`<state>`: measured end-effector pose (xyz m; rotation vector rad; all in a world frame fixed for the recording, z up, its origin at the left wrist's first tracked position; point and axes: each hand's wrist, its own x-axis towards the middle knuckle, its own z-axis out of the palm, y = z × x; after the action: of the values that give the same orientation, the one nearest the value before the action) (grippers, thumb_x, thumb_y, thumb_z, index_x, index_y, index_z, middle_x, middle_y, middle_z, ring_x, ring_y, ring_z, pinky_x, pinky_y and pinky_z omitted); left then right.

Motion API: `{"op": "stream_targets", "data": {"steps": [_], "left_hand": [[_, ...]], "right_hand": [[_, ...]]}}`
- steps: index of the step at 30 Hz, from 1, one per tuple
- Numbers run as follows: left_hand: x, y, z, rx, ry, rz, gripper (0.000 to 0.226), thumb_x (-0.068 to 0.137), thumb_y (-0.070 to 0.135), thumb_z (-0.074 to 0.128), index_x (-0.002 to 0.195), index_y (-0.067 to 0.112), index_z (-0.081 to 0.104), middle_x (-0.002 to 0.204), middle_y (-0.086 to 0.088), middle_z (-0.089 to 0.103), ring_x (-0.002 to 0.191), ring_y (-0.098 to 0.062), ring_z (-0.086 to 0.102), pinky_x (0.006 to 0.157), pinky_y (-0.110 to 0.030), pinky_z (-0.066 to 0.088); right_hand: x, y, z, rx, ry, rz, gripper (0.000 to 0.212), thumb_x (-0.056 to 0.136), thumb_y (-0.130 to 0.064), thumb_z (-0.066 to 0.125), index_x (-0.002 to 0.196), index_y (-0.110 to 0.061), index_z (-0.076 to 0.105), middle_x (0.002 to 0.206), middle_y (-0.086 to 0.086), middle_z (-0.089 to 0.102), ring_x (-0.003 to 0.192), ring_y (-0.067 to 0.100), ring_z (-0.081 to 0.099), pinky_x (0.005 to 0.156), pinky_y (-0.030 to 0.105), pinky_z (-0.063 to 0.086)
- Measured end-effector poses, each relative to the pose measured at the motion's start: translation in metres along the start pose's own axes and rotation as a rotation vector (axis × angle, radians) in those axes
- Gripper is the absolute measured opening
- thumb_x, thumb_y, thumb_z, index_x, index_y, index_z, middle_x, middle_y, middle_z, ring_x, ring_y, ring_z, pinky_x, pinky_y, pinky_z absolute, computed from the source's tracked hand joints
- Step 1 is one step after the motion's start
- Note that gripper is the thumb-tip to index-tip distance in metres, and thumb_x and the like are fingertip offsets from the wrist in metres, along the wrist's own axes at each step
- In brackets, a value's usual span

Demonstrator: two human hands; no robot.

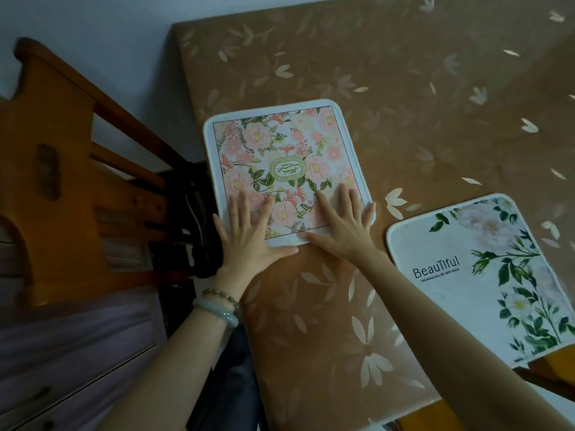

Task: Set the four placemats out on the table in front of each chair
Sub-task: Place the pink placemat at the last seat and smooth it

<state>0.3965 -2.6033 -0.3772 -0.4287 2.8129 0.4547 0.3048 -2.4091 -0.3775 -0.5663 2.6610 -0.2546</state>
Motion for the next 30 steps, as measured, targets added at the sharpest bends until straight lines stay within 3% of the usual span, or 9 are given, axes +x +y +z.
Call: {"op": "stream_targets", "data": {"steps": [7,17,27,30], "left_hand": [[-0.002,0.002,0.004,-0.028,0.070,-0.012,0.115,0.056,0.097,0.033,0.150,0.043,-0.005,0.161,-0.015,-0.012,0.147,-0.034,-0.017,0.110,-0.067,-0.005],[0.002,0.007,0.003,-0.057,0.094,-0.061,0.112,0.058,0.096,0.033,0.151,0.041,0.000,0.161,-0.017,-0.008,0.147,-0.035,-0.013,0.111,-0.067,-0.004],[0.016,0.005,0.000,-0.051,0.080,-0.044,0.115,0.056,0.096,0.034,0.151,0.041,0.000,0.161,-0.016,-0.013,0.147,-0.034,-0.018,0.109,-0.067,-0.009],[0.016,0.005,-0.001,-0.045,0.068,-0.032,0.114,0.058,0.097,0.028,0.151,0.039,-0.002,0.160,-0.016,-0.015,0.146,-0.033,-0.020,0.108,-0.065,-0.015]], "right_hand": [[-0.001,0.022,-0.002,-0.008,0.006,-0.143,0.096,0.071,-0.082,0.050,0.145,-0.054,-0.005,0.161,0.009,-0.017,0.146,0.028,-0.023,0.109,0.063,-0.020],[0.024,0.030,-0.015,-0.046,0.013,-0.246,0.096,0.068,-0.082,0.051,0.147,-0.051,0.007,0.163,0.010,-0.008,0.148,0.031,-0.015,0.108,0.057,-0.022],[0.033,0.028,-0.024,-0.004,-0.003,-0.227,0.098,0.068,-0.077,0.059,0.149,-0.048,0.011,0.163,0.009,-0.009,0.148,0.029,-0.016,0.111,0.058,-0.019],[0.032,0.027,-0.025,-0.007,-0.033,-0.216,0.095,0.071,-0.079,0.054,0.148,-0.049,0.008,0.162,0.008,-0.011,0.148,0.028,-0.018,0.112,0.057,-0.020]]}}
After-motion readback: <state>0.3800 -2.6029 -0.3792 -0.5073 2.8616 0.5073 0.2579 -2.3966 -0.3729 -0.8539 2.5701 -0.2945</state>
